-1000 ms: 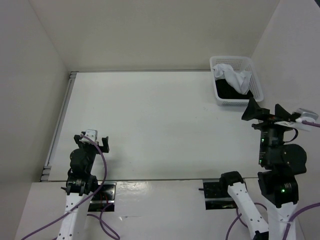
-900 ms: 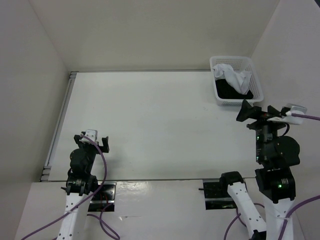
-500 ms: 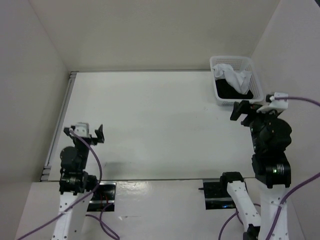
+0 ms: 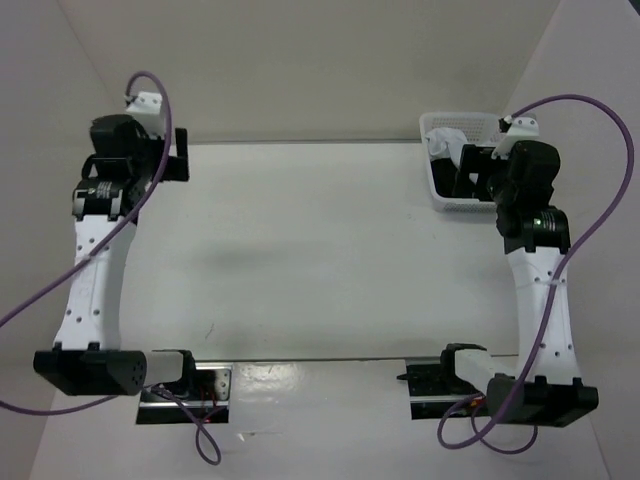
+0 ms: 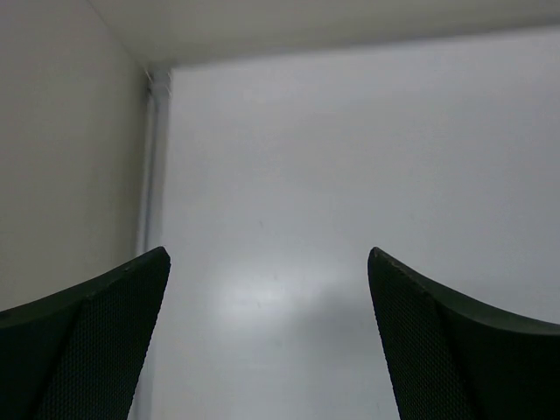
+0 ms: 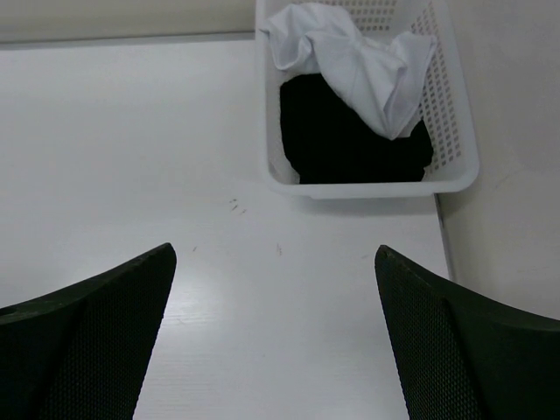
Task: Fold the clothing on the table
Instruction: Grab the skirt from the pile
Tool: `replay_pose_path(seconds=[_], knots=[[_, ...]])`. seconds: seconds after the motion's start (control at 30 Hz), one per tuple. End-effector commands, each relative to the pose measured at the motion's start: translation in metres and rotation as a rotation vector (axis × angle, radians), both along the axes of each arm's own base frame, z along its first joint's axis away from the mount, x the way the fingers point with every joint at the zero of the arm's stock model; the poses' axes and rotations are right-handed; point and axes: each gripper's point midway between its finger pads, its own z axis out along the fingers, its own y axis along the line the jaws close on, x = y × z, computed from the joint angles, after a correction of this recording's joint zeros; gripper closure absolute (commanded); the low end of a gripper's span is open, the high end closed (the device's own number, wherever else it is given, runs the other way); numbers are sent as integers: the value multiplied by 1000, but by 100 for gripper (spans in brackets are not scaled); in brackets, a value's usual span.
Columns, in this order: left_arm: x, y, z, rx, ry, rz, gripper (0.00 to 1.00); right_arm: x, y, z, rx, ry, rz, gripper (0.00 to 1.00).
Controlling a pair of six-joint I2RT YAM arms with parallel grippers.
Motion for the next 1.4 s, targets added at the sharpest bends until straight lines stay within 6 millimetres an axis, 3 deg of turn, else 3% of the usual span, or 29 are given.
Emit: replay_pose_path(seconds=[0.0, 0.07, 0.1, 0.13, 0.17, 0.2, 0.23, 0.27, 0.3, 0.33, 0.37, 0.4, 0.43, 0.47, 0.5, 0.53, 0.57, 0.77, 0.8, 0.83, 0.87, 0.9, 0.93, 0.97, 1.0, 1.03, 1.23, 1.37], knots=[[-13, -12, -105, -120, 334, -10, 0, 22, -22, -7, -34, -1, -42, 2], [-6, -16, -132, -151, 392, -13, 0, 40, -35, -14, -44, 13, -64, 2], [-5, -24, -151, -189, 427, -61, 0, 51, -39, -6, -46, 4, -51, 2], [-3, -28, -164, -195, 457, -89, 0, 70, -61, -27, -22, 66, -76, 2], [-3, -29, -170, -189, 465, -103, 0, 81, -73, -34, -5, 86, -83, 2], [2, -26, -175, -181, 459, -92, 0, 94, -77, -24, 28, 71, -37, 2], [0, -24, -188, -170, 477, -86, 0, 112, -106, -58, 82, 148, -73, 2], [2, -24, -191, -169, 474, -86, 0, 122, -117, -65, 115, 158, -75, 2], [3, -24, -196, -171, 489, -85, 0, 135, -129, -53, 118, 124, -68, 2], [5, -22, -193, -165, 480, -78, 0, 152, -142, -80, 170, 170, -89, 2], [2, -21, -195, -161, 491, -69, 0, 160, -150, -84, 190, 168, -92, 2], [5, -21, -192, -160, 476, -70, 0, 171, -161, -70, 173, 127, -99, 2], [3, -18, -192, -151, 466, -56, 0, 185, -173, -90, 181, 150, -130, 2], [4, -16, -191, -143, 453, -46, 0, 200, -168, -78, 161, 120, -115, 2], [0, -16, -191, -143, 445, -46, 0, 209, -168, -81, 138, 123, -117, 2], [-2, -18, -191, -148, 444, -57, 0, 218, -171, -86, 119, 128, -145, 2], [0, -18, -189, -147, 431, -58, 0, 236, -163, -96, 90, 144, -115, 2], [-1, -18, -190, -138, 418, -63, 0, 289, -146, -132, 33, 196, -70, 2], [-1, -18, -190, -138, 418, -63, 0, 293, -148, -136, 27, 204, -66, 2], [-1, -18, -190, -138, 418, -63, 0, 296, -141, -110, 7, 165, -50, 2], [0, -17, -194, -131, 429, -67, 0, 306, -140, -156, 9, 239, -49, 2], [0, -19, -194, -135, 429, -75, 0, 307, -133, -148, -18, 225, -26, 2], [1, -19, -197, -136, 438, -75, 0, 305, -139, -157, -38, 252, -46, 2], [1, -19, -197, -136, 438, -75, 0, 303, -141, -152, -53, 251, -53, 2], [1, -21, -197, -135, 438, -91, 0, 304, -140, -169, -59, 280, -31, 2], [1, -21, -197, -135, 438, -92, 0, 302, -139, -167, -59, 282, -31, 2], [-1, -24, -201, -138, 448, -113, 0, 284, -170, -180, -67, 334, -51, 2], [-2, -26, -205, -145, 466, -120, 0, 271, -173, -215, -106, 451, -22, 2]])
